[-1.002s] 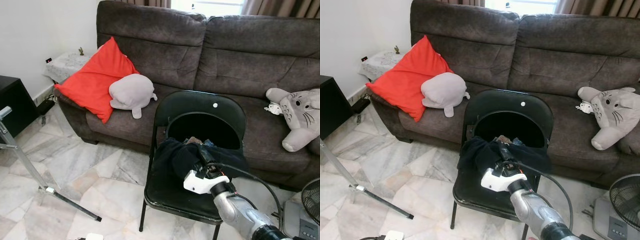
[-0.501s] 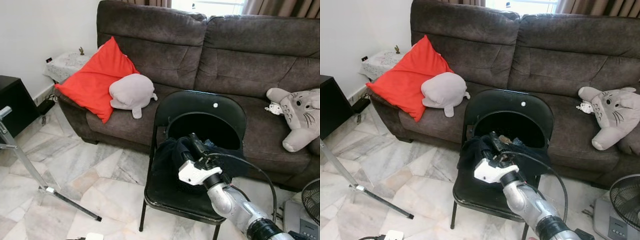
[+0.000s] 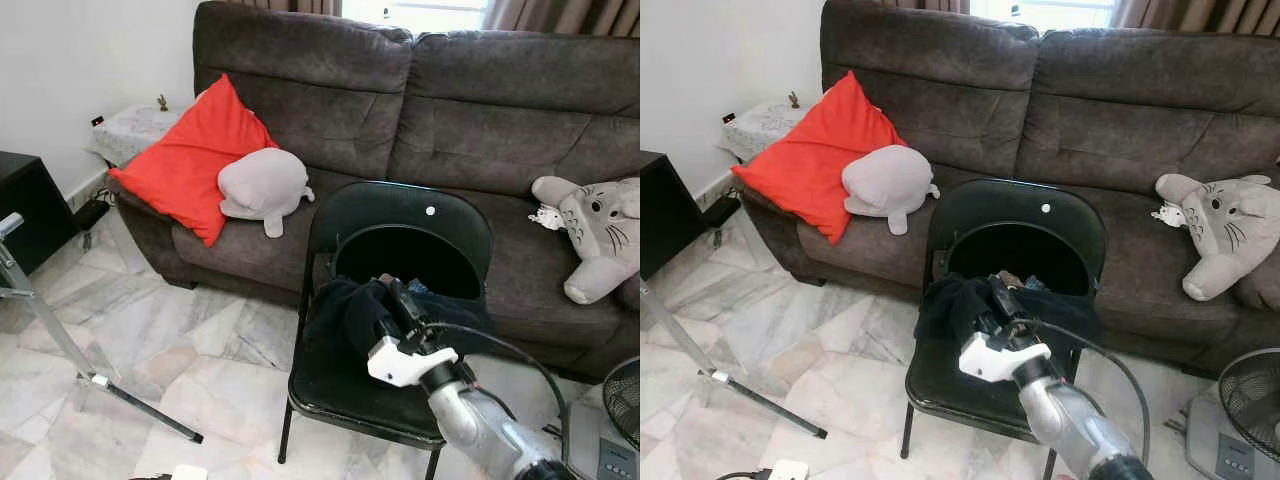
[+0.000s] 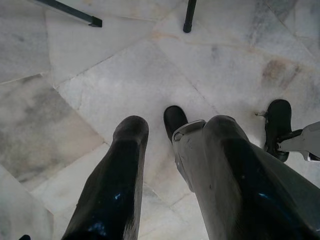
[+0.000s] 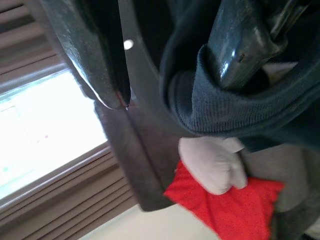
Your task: Hang hanger
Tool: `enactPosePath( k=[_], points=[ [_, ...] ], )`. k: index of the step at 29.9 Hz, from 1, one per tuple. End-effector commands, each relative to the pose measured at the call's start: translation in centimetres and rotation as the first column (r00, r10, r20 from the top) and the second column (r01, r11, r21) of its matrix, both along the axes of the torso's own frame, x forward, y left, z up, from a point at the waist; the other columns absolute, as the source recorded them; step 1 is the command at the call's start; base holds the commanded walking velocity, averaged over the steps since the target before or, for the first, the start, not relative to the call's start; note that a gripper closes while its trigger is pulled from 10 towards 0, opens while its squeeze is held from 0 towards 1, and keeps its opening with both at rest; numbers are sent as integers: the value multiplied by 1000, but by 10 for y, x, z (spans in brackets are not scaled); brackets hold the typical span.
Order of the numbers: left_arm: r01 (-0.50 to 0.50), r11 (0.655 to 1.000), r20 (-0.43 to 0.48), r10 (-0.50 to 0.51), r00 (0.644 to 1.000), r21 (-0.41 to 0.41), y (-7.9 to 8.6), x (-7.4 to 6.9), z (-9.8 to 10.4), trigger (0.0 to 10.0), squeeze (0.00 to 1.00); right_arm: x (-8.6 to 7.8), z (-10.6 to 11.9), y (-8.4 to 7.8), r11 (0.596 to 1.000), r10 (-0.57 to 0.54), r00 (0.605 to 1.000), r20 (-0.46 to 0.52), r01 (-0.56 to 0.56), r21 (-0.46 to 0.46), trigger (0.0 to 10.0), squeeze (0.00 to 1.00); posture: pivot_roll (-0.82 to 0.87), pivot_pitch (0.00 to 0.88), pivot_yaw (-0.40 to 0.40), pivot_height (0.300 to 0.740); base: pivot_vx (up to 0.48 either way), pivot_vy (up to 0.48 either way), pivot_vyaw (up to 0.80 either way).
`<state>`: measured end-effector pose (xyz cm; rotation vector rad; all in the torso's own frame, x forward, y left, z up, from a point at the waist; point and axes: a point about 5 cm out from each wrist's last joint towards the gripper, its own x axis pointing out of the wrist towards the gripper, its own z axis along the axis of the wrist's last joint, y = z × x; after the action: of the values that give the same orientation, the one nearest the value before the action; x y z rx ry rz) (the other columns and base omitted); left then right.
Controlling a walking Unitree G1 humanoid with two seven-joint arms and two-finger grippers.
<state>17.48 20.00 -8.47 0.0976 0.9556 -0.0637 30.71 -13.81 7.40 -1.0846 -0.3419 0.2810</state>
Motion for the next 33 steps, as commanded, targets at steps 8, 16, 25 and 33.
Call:
enactPosePath(
  k=[8,16,25,33],
  points=[
    [3,1000,-26,-3,1000,6,1,-4,-2,10000,0,1,-4,1,988,1,991,-130,20,153,10000,0,40,39,18,740,0,0,0],
    [4,1000,-25,-4,1000,8,2,-4,-2,10000,0,9,-4,-3,937,-46,973,-227,120,327,10000,0,42,39,20,740,0,0,0],
    [7,1000,-25,-7,1000,12,2,-4,-2,10000,0,13,-3,-11,875,-73,963,-261,187,447,10000,0,48,41,24,740,0,0,0],
    [10,1000,-23,-9,1000,14,2,-4,-2,10000,0,16,19,-6,908,-49,993,-105,88,410,0,0,43,40,25,740,0,0,0]
  ],
)
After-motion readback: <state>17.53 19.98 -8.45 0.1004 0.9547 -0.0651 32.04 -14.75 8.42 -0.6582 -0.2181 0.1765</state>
